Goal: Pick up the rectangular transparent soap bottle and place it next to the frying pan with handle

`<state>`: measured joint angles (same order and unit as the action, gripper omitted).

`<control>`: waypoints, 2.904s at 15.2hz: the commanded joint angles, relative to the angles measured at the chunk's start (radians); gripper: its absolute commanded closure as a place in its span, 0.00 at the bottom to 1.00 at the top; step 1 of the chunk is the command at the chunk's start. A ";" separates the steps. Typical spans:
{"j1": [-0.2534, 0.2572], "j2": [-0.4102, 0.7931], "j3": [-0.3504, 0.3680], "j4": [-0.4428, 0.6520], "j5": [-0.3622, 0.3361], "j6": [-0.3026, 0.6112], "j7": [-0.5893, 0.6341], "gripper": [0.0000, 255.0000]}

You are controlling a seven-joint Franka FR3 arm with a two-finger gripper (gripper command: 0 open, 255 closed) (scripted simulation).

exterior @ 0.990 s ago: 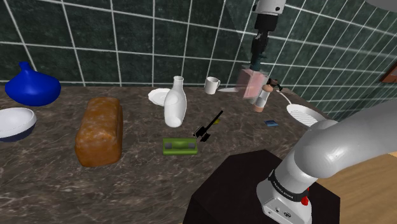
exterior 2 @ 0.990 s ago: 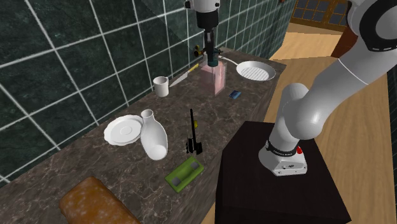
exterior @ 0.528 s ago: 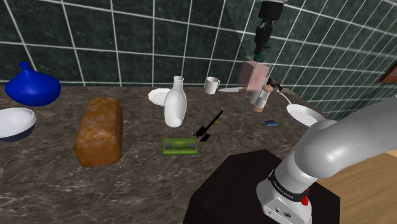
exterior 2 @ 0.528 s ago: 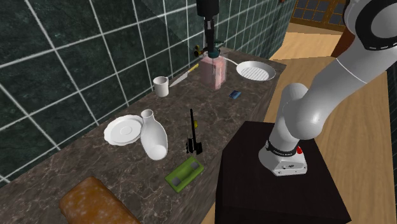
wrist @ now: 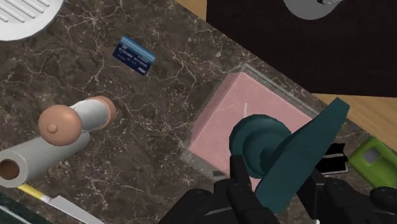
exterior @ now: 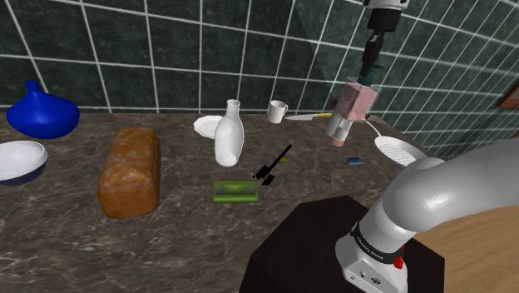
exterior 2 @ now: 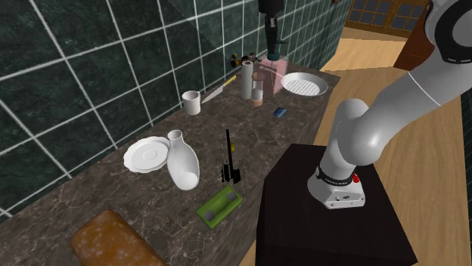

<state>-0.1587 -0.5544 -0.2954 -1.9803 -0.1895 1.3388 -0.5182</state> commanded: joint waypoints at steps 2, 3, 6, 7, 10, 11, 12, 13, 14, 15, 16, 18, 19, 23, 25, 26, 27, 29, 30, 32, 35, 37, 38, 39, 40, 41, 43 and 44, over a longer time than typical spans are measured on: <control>-0.023 -0.040 -0.044 -0.015 -0.042 -0.015 -0.065 1.00; -0.030 -0.050 -0.060 -0.017 -0.056 -0.018 -0.087 1.00; -0.050 -0.074 -0.111 -0.018 -0.100 -0.027 -0.156 1.00; -0.057 -0.080 -0.128 -0.016 -0.114 -0.029 -0.180 1.00; -0.073 -0.093 -0.184 -0.004 -0.158 -0.035 -0.252 1.00; -0.078 -0.095 -0.203 0.002 -0.172 -0.036 -0.276 1.00; -0.083 -0.096 -0.222 0.009 -0.186 -0.037 -0.301 1.00; -0.087 -0.096 -0.242 0.017 -0.199 -0.037 -0.326 1.00; -0.091 -0.095 -0.262 0.026 -0.213 -0.037 -0.351 1.00; -0.094 -0.093 -0.283 0.036 -0.226 -0.037 -0.377 1.00; -0.097 -0.090 -0.305 0.047 -0.238 -0.036 -0.403 1.00; -0.101 -0.090 -0.338 0.047 -0.258 -0.022 -0.437 1.00; -0.103 -0.096 -0.340 0.030 -0.261 -0.011 -0.433 1.00; -0.110 -0.118 -0.348 -0.038 -0.272 0.035 -0.420 1.00; -0.114 -0.128 -0.353 -0.070 -0.278 0.058 -0.414 1.00; -0.116 -0.133 -0.355 -0.086 -0.281 0.069 -0.411 1.00; -0.118 -0.137 -0.358 -0.101 -0.285 0.081 -0.409 1.00; -0.121 -0.146 -0.364 -0.132 -0.291 0.104 -0.403 1.00; -0.123 -0.149 -0.367 -0.147 -0.294 0.115 -0.401 1.00; -0.126 -0.156 -0.374 -0.177 -0.301 0.138 -0.395 1.00; -0.130 -0.165 -0.386 -0.220 -0.311 0.173 -0.388 1.00; -0.133 -0.170 -0.394 -0.247 -0.319 0.197 -0.383 1.00; -0.134 -0.172 -0.398 -0.261 -0.322 0.209 -0.381 1.00; -0.135 -0.174 -0.403 -0.274 -0.326 0.221 -0.379 1.00; -0.137 -0.175 -0.407 -0.288 -0.330 0.233 -0.377 1.00; -0.138 -0.177 -0.412 -0.301 -0.334 0.245 -0.375 1.00; -0.140 -0.178 -0.422 -0.326 -0.342 0.269 -0.370 1.00; -0.141 -0.179 -0.427 -0.339 -0.346 0.281 -0.368 1.00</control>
<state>-0.2986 -0.7323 -0.7172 -2.3051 -0.5310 1.6063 -0.8889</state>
